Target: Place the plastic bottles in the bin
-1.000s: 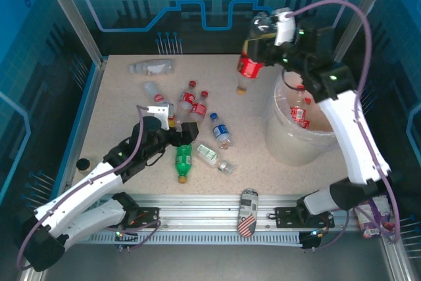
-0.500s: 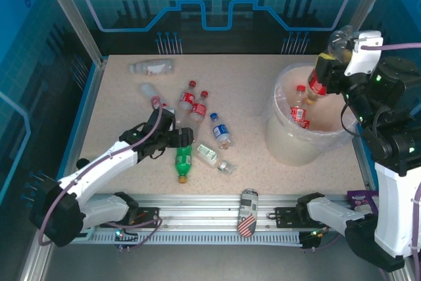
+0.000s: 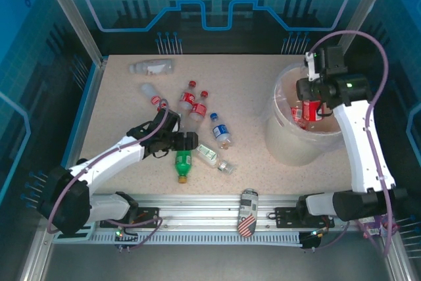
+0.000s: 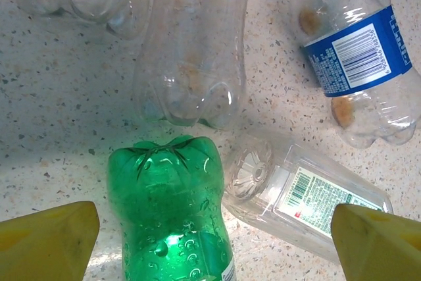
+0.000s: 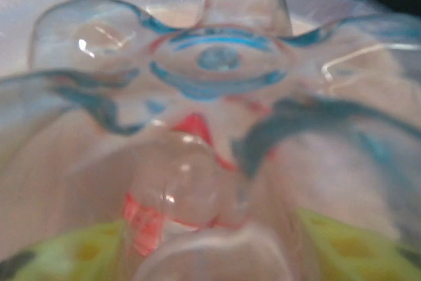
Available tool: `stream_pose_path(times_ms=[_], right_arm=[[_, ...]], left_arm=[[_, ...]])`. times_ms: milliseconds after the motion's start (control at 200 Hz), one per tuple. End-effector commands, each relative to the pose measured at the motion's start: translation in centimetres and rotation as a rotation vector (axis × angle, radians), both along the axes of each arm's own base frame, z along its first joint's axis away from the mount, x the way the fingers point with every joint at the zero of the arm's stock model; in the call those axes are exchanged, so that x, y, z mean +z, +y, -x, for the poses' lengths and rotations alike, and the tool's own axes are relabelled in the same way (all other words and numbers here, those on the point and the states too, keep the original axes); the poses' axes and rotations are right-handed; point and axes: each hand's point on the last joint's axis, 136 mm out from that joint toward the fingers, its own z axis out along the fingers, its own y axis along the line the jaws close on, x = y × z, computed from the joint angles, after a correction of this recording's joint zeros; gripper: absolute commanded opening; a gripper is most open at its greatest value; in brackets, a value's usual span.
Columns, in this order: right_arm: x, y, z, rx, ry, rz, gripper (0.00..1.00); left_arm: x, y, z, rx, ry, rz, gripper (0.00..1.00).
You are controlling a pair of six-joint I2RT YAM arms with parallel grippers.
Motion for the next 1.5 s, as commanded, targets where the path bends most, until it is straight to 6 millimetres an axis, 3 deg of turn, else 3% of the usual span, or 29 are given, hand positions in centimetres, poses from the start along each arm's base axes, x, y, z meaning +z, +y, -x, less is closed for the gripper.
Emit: stream_pose_path(times_ms=[0,245,350,580,710,996,1206,1286,1381,1491], right_arm=[[-2.1,0.2,0.2,0.011,0.051,-0.05,0.38],[-7.9,0.6,-0.9,0.001,0.127,-0.119,0.39],[-9.3,0.8,-1.3,-0.005,0.127,-0.142,0.41],[-9.9,0.7,-1.4,-0.013,0.099,-0.161,0.66],[-8.0,0.5,-1.0,-0.007,0.055,-0.162,0.81],[-1.0,0.2,0.3,0.01,-0.09,-0.141,0.89],[4.4,0.5,1.8,0.027,-0.228,-0.173,0.93],[6.1,1.6,2.1,0.061,-0.286,-0.23,0.94],[8.3,4.2,1.9,0.16,-0.37,-0.35,0.94],[9.3,7.1,1.1,0.265,-0.431,-0.466,0.94]], left_arm=[[-1.2,0.1,0.6,-0.016,0.037,0.002,0.91],[-1.4,0.2,0.4,-0.005,0.036,0.008,0.9],[-1.4,0.2,0.4,0.004,0.033,0.014,0.9],[-0.7,0.2,0.2,0.021,0.003,0.039,0.89],[0.0,0.0,-0.1,0.024,-0.017,0.053,0.9],[2.1,-0.7,-0.9,-0.007,-0.058,0.068,0.91],[3.0,1.3,-0.5,-0.01,-0.009,-0.041,0.95],[3.4,1.8,0.3,-0.02,0.022,-0.067,0.97],[3.7,1.7,1.7,-0.032,0.075,-0.047,0.98],[2.9,2.7,4.2,0.005,0.174,-0.088,0.98]])
